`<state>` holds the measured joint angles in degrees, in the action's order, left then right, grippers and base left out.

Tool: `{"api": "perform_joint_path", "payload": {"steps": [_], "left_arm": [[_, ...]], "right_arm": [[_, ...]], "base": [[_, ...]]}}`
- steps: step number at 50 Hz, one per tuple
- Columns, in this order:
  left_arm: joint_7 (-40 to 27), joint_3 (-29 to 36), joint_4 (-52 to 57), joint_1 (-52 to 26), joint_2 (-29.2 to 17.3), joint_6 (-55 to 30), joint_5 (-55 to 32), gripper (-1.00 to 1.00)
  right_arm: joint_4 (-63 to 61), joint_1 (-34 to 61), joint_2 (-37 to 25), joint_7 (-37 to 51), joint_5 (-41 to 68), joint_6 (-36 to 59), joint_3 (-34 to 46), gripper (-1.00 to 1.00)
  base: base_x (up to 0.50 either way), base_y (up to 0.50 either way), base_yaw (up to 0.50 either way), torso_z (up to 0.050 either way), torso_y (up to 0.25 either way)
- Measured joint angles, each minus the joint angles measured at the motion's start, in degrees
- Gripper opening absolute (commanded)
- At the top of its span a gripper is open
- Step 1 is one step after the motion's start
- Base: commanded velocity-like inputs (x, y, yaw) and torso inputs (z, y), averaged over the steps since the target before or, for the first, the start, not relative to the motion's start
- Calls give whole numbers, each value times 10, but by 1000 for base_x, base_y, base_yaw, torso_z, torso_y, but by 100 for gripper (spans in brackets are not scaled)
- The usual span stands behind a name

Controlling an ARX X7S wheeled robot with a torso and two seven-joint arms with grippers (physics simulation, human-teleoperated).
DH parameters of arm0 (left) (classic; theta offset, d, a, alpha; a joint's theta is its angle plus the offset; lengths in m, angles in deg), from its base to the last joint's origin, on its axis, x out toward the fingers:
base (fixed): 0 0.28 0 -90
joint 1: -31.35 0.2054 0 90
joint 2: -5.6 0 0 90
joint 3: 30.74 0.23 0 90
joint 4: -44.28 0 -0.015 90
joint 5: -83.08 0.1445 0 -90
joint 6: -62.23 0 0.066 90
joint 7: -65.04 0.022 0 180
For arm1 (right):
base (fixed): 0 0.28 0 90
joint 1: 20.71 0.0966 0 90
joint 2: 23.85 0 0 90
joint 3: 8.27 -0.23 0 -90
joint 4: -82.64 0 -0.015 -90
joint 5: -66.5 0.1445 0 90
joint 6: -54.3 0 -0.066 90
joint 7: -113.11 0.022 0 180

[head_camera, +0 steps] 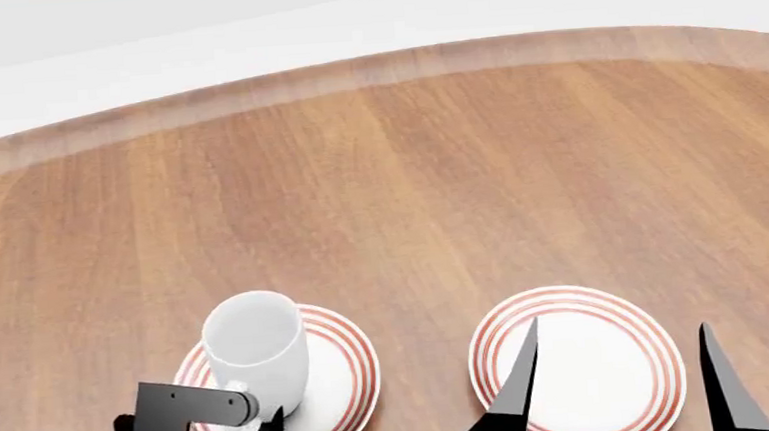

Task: Put the white mug on the left plate.

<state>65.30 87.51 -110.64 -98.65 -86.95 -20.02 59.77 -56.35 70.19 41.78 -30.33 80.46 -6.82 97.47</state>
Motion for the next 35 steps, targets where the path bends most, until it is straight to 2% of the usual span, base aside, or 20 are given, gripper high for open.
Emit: {"api": "perform_joint_path", "payload": {"steps": [15, 35], "left_arm": [[-68, 19, 347, 126, -87, -121, -33, 100], [-138, 6, 695, 245, -186, -199, -98, 100]], "right_arm": [[-7, 4, -2, 4, 1, 7, 3, 100], [-11, 9, -4, 7, 0, 11, 10, 100]], "base": [[0, 0, 0, 0, 0], [0, 0, 0, 0, 0]]}}
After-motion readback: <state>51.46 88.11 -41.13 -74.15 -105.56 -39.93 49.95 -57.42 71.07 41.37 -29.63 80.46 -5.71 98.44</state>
